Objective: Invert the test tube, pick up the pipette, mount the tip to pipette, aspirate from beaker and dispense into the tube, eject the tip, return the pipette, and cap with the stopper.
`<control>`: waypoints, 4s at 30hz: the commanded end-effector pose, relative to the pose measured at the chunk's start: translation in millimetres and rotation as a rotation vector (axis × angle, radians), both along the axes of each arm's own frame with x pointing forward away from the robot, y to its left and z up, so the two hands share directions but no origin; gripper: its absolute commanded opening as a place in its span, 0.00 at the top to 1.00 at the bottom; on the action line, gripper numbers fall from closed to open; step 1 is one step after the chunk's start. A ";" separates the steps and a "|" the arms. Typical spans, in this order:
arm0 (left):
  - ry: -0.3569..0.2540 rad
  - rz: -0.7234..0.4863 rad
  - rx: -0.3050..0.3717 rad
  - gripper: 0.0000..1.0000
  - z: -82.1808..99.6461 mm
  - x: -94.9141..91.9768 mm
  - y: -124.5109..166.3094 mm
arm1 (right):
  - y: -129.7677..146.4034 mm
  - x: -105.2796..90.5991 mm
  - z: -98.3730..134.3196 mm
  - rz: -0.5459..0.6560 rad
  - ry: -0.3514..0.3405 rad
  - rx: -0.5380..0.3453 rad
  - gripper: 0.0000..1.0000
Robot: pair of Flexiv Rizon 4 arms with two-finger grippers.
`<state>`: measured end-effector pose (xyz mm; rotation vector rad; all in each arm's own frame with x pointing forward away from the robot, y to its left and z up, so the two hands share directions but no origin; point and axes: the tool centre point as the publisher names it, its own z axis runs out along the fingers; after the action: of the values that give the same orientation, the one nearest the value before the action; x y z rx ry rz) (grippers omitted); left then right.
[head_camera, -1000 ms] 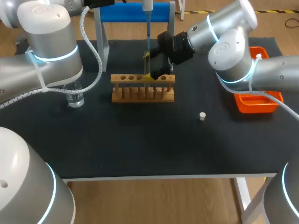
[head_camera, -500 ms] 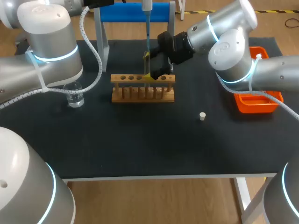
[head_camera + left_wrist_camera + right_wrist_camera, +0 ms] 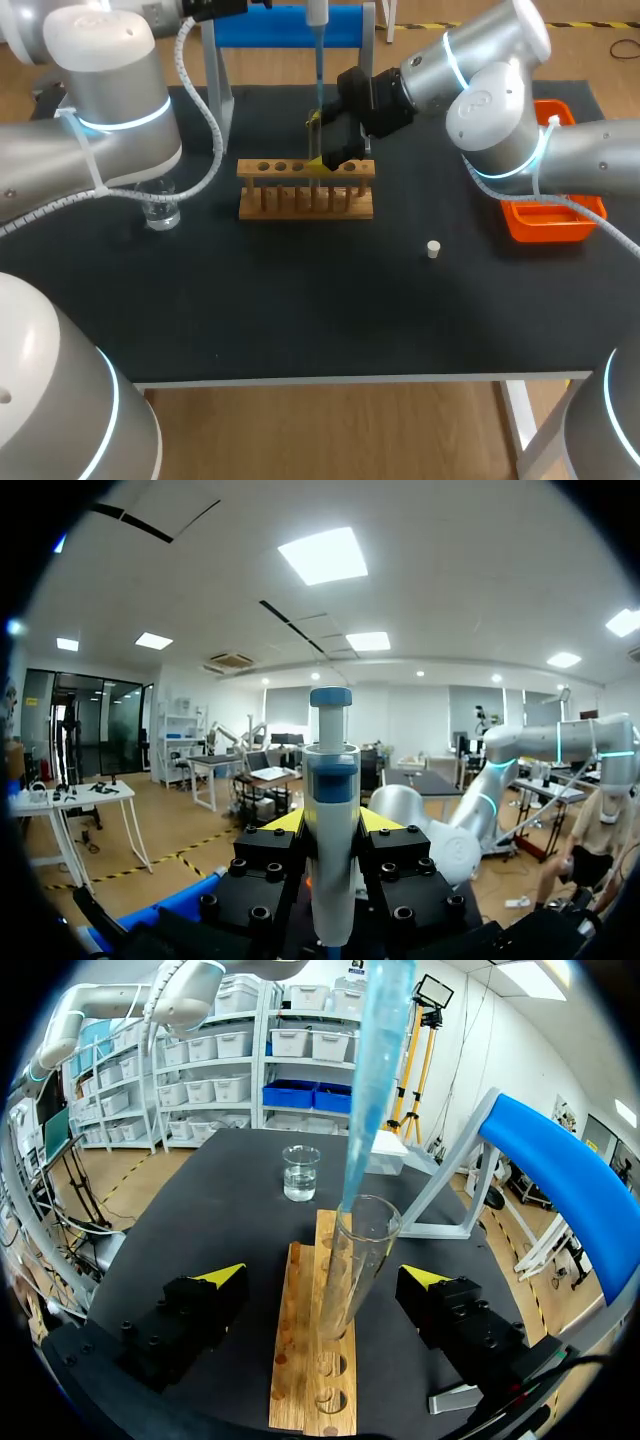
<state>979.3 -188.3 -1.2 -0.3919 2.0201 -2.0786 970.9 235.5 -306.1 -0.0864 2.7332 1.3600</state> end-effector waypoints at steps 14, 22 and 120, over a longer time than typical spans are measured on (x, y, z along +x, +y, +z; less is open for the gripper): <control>0.015 0.010 0.013 1.00 -9.1 5.2 0.8 | -1.3 0.1 1.6 0.003 0.002 -0.004 0.00; 0.023 0.014 0.025 1.00 -11.6 6.9 2.0 | -1.3 0.1 1.6 0.003 0.002 -0.004 0.00; 0.043 0.096 0.037 1.00 -24.7 25.4 -0.4 | -1.3 0.1 1.6 0.003 0.002 -0.004 0.00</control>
<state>1001.2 -185.0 -25.0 -0.5235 2.0257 -1.9842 970.9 235.4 -306.0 -0.0865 2.7332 1.3598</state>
